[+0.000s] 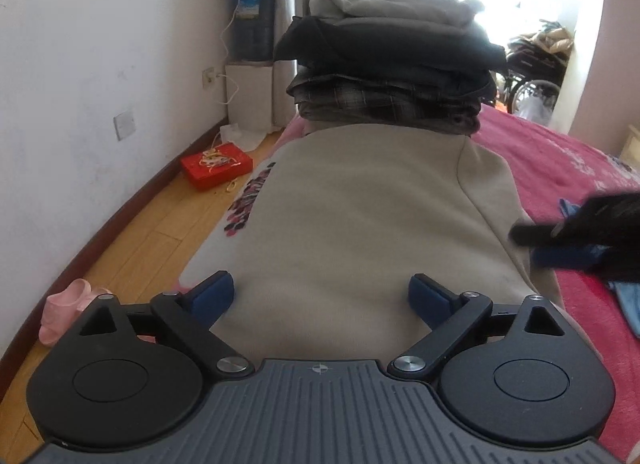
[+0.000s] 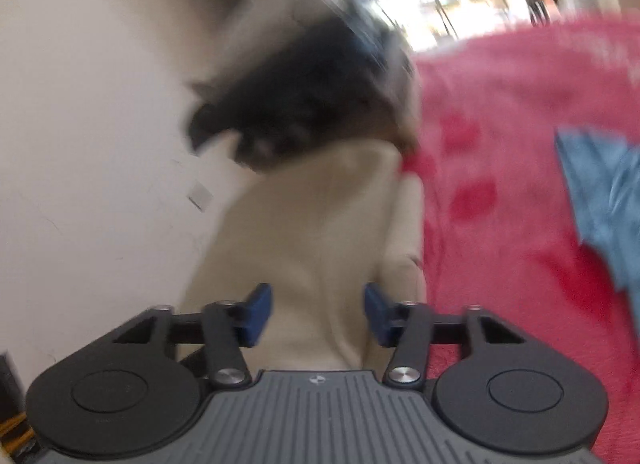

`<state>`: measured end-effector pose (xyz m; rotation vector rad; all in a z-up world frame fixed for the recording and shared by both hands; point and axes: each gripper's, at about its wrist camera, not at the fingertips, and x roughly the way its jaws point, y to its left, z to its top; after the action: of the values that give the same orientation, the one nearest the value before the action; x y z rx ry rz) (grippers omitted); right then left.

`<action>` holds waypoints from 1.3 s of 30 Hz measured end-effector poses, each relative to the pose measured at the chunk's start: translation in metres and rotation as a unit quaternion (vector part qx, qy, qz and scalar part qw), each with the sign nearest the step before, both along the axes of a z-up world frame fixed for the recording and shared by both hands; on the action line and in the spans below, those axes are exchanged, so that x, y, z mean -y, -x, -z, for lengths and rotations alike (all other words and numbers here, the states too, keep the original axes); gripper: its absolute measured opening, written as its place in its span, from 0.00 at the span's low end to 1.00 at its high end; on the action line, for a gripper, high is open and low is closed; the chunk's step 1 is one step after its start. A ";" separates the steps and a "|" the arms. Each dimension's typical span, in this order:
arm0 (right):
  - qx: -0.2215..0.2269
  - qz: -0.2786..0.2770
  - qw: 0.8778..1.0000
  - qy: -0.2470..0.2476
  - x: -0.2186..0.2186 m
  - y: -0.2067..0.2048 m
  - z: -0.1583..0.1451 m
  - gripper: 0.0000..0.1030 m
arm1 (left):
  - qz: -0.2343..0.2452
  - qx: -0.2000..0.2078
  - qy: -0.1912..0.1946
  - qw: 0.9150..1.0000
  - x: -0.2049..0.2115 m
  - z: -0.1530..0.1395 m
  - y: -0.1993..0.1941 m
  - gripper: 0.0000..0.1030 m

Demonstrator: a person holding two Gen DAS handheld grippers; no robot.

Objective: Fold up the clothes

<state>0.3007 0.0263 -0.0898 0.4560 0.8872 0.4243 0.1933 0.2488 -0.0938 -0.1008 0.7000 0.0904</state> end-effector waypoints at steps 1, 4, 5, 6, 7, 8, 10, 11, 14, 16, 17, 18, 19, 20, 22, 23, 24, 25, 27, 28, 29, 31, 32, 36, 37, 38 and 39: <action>-0.019 0.002 1.000 -0.001 0.002 -0.007 0.009 0.38 | 0.000 -0.001 0.000 1.000 0.000 0.001 0.000 0.94; -0.056 0.001 0.998 -0.037 0.009 -0.016 0.028 0.37 | 0.002 -0.003 -0.005 1.000 0.002 0.001 0.000 0.94; -0.061 0.001 0.997 -0.043 0.009 -0.018 0.031 0.37 | 0.003 -0.001 -0.008 1.000 0.003 0.001 0.000 0.94; -0.064 0.003 0.997 -0.051 0.010 -0.020 0.034 0.37 | 0.005 0.000 -0.011 1.000 0.003 0.003 -0.002 0.94; -0.069 0.007 0.996 -0.061 0.012 -0.022 0.037 0.37 | 0.006 0.001 -0.014 1.000 0.003 0.004 -0.003 0.94; -0.070 0.009 0.995 -0.072 0.013 -0.023 0.037 0.35 | 0.007 0.003 -0.016 1.000 0.003 0.003 -0.003 0.93; -0.059 0.008 0.993 -0.099 0.017 -0.021 0.031 0.07 | 0.011 0.007 -0.021 1.000 0.004 0.003 -0.004 0.93; -0.039 0.006 0.994 -0.107 0.018 -0.016 0.022 0.07 | 0.013 0.009 -0.022 1.000 0.004 0.002 -0.003 0.92; 0.043 0.001 0.996 -0.075 0.014 0.008 -0.011 0.05 | 0.027 0.021 -0.030 0.999 0.009 -0.001 -0.002 0.91; 0.095 -0.002 0.995 -0.029 0.006 0.025 -0.031 0.05 | 0.038 0.032 -0.039 0.998 0.014 -0.004 0.000 0.91; 0.113 0.001 0.994 0.008 0.000 0.032 -0.034 0.05 | 0.045 0.037 -0.047 0.997 0.018 -0.004 0.001 0.91; 0.126 0.005 0.991 0.047 -0.007 0.038 -0.033 0.05 | 0.052 0.041 -0.058 0.996 0.022 -0.003 0.002 0.91; 0.136 0.006 0.986 0.093 -0.015 0.041 -0.029 0.05 | 0.059 0.045 -0.068 0.995 0.027 -0.002 0.003 0.91; 0.142 0.004 0.979 0.144 -0.024 0.042 -0.021 0.04 | 0.066 0.049 -0.078 0.994 0.031 0.000 0.003 0.91; 0.139 -0.009 0.967 0.214 -0.041 0.039 0.002 0.04 | 0.074 0.055 -0.104 0.990 0.039 0.004 0.003 0.92; 0.139 -0.019 0.961 0.238 -0.049 0.037 0.013 0.04 | 0.077 0.058 -0.111 0.989 0.042 0.006 0.003 0.92; 0.144 -0.027 0.955 0.259 -0.055 0.035 0.020 0.04 | 0.079 0.060 -0.117 0.988 0.044 0.008 0.002 0.92; 0.151 -0.031 0.949 0.276 -0.061 0.035 0.023 0.04 | 0.078 0.062 -0.121 0.988 0.045 0.009 0.001 0.92; 0.155 -0.033 0.944 0.290 -0.065 0.036 0.019 0.05 | 0.077 0.063 -0.118 0.988 0.045 0.010 0.000 0.92; 0.156 -0.036 0.942 0.294 -0.065 0.036 0.017 0.05 | 0.077 0.063 -0.116 0.988 0.044 0.010 -0.001 0.92; 0.159 -0.040 0.940 0.298 -0.066 0.037 0.016 0.05 | 0.077 0.063 -0.116 0.988 0.045 0.009 -0.001 0.92; 0.160 -0.055 0.937 0.307 -0.066 0.031 0.016 0.05 | 0.077 0.063 -0.119 0.988 0.046 0.009 -0.001 0.92; 0.157 -0.061 0.936 0.308 -0.065 0.027 0.017 0.05 | 0.078 0.065 -0.123 0.987 0.047 0.010 -0.001 0.92; 0.129 -0.070 0.947 0.285 -0.058 0.011 0.016 0.04 | 0.079 0.068 -0.128 0.986 0.049 0.012 0.000 0.92; 0.120 -0.064 0.955 0.264 -0.051 0.012 0.009 0.05 | 0.077 0.066 -0.124 0.987 0.047 0.012 0.000 0.92; 0.113 -0.056 0.962 0.242 -0.041 0.014 0.001 0.09 | 0.076 0.064 -0.118 0.988 0.045 0.012 0.000 0.92; 0.106 -0.049 0.969 0.219 -0.032 0.017 -0.007 0.11 | 0.074 0.062 -0.112 0.989 0.043 0.011 -0.001 0.92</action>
<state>0.2839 0.0583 -0.0831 -0.0407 0.7681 0.3455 0.1942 0.2063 -0.1052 0.1605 0.5679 0.0210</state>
